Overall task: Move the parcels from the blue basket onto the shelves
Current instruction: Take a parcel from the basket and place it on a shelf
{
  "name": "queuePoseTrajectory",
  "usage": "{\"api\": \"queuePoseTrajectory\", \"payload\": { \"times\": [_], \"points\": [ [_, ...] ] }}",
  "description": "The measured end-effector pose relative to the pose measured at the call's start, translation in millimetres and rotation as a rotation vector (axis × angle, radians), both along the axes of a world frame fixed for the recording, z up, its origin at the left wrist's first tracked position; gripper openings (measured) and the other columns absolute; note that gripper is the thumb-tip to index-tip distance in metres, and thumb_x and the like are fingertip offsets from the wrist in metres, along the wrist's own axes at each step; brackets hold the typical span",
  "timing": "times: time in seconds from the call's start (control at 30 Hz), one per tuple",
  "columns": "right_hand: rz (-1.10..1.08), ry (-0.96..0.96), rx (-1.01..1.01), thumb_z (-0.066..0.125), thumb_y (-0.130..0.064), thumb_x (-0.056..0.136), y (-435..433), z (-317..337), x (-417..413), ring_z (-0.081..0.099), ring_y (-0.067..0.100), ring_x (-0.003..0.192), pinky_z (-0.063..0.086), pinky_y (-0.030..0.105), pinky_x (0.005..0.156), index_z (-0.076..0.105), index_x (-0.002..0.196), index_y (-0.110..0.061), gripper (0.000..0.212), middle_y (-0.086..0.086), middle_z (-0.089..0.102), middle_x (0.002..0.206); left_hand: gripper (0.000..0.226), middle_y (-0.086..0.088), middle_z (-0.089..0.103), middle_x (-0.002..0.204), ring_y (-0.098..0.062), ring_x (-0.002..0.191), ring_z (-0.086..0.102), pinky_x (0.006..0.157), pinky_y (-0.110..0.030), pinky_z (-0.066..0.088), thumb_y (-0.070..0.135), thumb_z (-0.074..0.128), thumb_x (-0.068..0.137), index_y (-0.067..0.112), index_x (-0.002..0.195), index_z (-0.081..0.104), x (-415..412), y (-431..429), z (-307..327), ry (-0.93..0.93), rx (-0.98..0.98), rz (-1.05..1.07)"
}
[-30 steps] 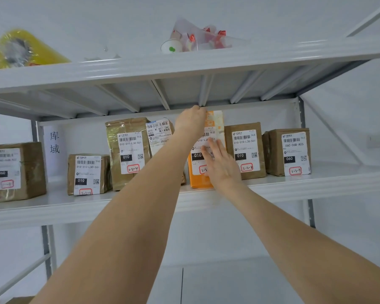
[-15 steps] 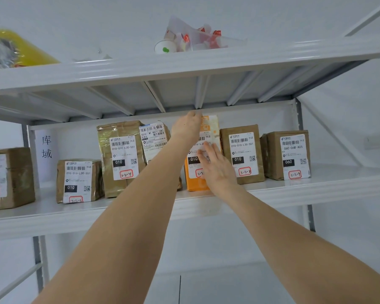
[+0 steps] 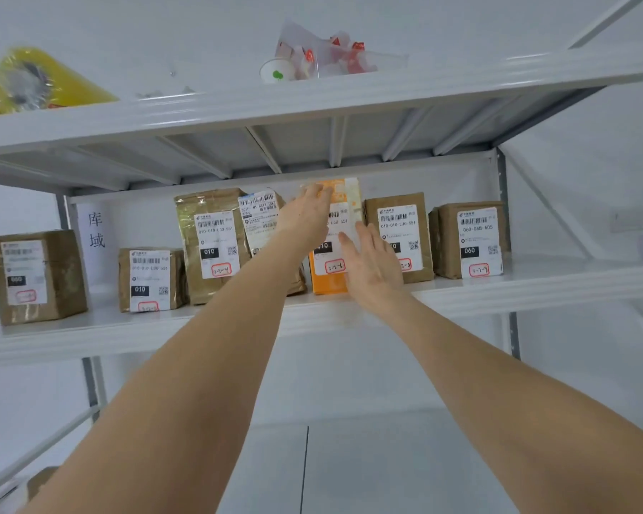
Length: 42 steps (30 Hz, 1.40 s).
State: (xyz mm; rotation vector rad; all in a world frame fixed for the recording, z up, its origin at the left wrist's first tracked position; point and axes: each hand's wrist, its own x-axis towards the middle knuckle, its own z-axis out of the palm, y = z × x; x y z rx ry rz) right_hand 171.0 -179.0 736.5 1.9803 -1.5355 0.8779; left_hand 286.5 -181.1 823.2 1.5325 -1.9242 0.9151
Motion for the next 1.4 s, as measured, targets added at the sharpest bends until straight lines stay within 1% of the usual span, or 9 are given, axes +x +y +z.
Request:
{"api": "queuePoseTrajectory", "payload": {
  "times": [0.13,0.23,0.33,0.43,0.63,0.8,1.0,1.17,1.4],
  "points": [
    [-0.009,-0.035,0.032,0.051,-0.012,0.095,24,-23,-7,-0.002,0.03,0.149,0.011,0.043,0.121,0.011,0.153,-0.021,0.071,0.012,0.0,0.161,0.064,-0.005,0.03,0.149,-0.027,0.121,0.048,0.077,-0.036,0.052,0.005,0.053,0.089,0.015,0.146,0.027,-2,28,-42,0.011,0.033,0.012],
    [0.005,-0.048,0.018,0.048,-0.007,0.093,43,-51,-13,0.002,0.03,0.148,0.013,0.041,0.12,0.014,0.152,-0.02,0.069,0.01,0.006,0.16,0.056,-0.003,0.034,0.145,-0.024,0.127,0.043,0.076,-0.036,0.046,0.01,0.049,0.092,0.017,0.145,0.029,-6,49,-84,0.021,0.061,0.013],
    [0.026,-0.076,0.037,0.049,-0.006,0.091,62,-88,-20,0.006,0.028,0.148,0.015,0.038,0.119,0.019,0.151,-0.02,0.068,0.009,0.011,0.159,0.051,-0.002,0.039,0.142,-0.022,0.129,0.04,0.085,-0.036,0.044,0.014,0.048,0.094,0.019,0.143,0.034,-12,65,-130,-0.038,0.057,-0.008],
    [-0.009,-0.06,0.159,0.048,-0.007,0.093,79,-130,-29,0.001,0.027,0.149,0.012,0.036,0.12,0.015,0.152,-0.021,0.07,0.008,0.005,0.16,0.05,-0.002,0.039,0.142,-0.021,0.129,0.039,0.089,-0.033,0.04,0.015,0.046,0.094,0.018,0.143,0.034,-22,75,-182,-0.067,0.13,-0.056],
    [-0.098,-0.068,0.381,0.05,-0.007,0.093,115,-242,-56,-0.001,0.026,0.149,0.013,0.035,0.119,0.015,0.151,-0.021,0.069,0.008,0.003,0.16,0.052,-0.005,0.035,0.142,-0.021,0.128,0.039,0.094,-0.032,0.04,0.017,0.046,0.095,0.015,0.144,0.029,-46,93,-298,-0.09,0.385,-0.087],
    [-0.188,-0.057,0.693,0.049,-0.007,0.094,163,-352,-89,-0.004,0.026,0.149,0.014,0.035,0.119,0.014,0.152,-0.021,0.07,0.008,-0.001,0.161,0.051,-0.008,0.032,0.144,-0.024,0.13,0.036,0.096,-0.035,0.041,0.017,0.045,0.096,0.013,0.144,0.028,-74,129,-415,-0.118,0.709,-0.101],
    [-0.264,-0.093,0.919,0.05,-0.009,0.093,218,-460,-140,0.001,0.029,0.148,0.018,0.036,0.117,0.009,0.153,-0.017,0.073,0.012,0.004,0.159,0.046,-0.01,0.039,0.135,-0.026,0.124,0.04,0.081,-0.036,0.046,0.016,0.049,0.093,0.01,0.137,0.036,-117,176,-530,-0.15,1.0,-0.16],
    [-0.288,-0.127,1.07,0.054,-0.012,0.094,238,-537,-186,0.002,0.029,0.148,0.023,0.039,0.116,0.011,0.152,-0.017,0.073,0.011,0.005,0.159,0.053,-0.01,0.034,0.139,-0.025,0.127,0.039,0.089,-0.038,0.046,0.019,0.051,0.094,0.011,0.142,0.031,-166,193,-614,-0.162,1.153,-0.2],
    [-0.252,-0.187,1.321,0.056,-0.015,0.095,232,-653,-262,0.005,0.028,0.148,0.028,0.039,0.114,0.01,0.152,-0.016,0.074,0.011,0.006,0.159,0.042,-0.011,0.037,0.136,-0.027,0.124,0.042,0.091,-0.041,0.049,0.016,0.048,0.096,0.008,0.136,0.037,-259,198,-746,-0.061,1.423,-0.136]
  ]
}}
